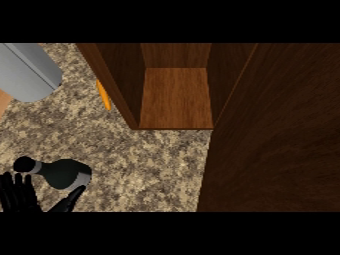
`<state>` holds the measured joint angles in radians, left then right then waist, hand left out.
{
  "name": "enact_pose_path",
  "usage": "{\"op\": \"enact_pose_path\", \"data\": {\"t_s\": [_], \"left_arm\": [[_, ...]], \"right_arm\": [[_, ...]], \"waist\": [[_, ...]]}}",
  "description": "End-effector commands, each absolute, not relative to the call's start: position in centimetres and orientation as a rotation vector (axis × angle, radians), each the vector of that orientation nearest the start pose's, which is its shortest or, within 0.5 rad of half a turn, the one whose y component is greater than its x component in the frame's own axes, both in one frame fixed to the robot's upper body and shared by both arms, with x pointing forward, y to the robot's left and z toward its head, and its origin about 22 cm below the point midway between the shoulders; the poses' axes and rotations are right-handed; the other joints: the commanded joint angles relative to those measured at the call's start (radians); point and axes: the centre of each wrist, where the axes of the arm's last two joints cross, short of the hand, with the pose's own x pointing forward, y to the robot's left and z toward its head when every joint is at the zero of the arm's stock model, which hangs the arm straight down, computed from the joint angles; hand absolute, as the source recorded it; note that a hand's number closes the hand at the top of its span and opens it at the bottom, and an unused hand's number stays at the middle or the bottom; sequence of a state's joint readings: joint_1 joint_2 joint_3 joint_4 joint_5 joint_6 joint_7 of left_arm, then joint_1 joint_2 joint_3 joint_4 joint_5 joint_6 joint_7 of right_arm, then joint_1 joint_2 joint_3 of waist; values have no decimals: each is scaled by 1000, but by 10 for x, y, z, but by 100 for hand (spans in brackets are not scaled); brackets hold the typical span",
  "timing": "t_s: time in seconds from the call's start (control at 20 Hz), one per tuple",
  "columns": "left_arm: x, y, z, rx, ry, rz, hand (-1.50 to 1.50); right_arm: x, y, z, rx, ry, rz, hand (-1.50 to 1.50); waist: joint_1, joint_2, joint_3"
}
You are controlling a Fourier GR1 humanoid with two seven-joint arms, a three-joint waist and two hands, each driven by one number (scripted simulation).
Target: Pick up the wine, place it into the cabinet and close the cabinet
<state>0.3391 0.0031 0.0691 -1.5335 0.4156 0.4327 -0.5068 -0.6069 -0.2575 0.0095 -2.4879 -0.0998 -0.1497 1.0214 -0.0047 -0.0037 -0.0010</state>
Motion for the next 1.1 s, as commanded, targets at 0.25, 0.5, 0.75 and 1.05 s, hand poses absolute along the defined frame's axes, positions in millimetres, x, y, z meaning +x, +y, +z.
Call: {"op": "enact_pose_path", "data": {"t_s": [0.25,0.5,0.75,1.05], "left_arm": [[145,273,-111,433,-1562,781,-150],[143,291,-131,382,-1554,814,-150],[148,290,-134,389,-1605,768,-150],[178,280,-152,377,-1617,766,-150]], "right_arm": [[131,-198,291,207,-2002,293,-150],[132,-203,294,198,-2017,290,-150],[125,-205,300,201,-2004,286,-150],[133,-206,287,186,-1993,280,-150]], "waist": [[1,0,0],[0,1,0],[-1,0,0],[-3,2,0]]}}
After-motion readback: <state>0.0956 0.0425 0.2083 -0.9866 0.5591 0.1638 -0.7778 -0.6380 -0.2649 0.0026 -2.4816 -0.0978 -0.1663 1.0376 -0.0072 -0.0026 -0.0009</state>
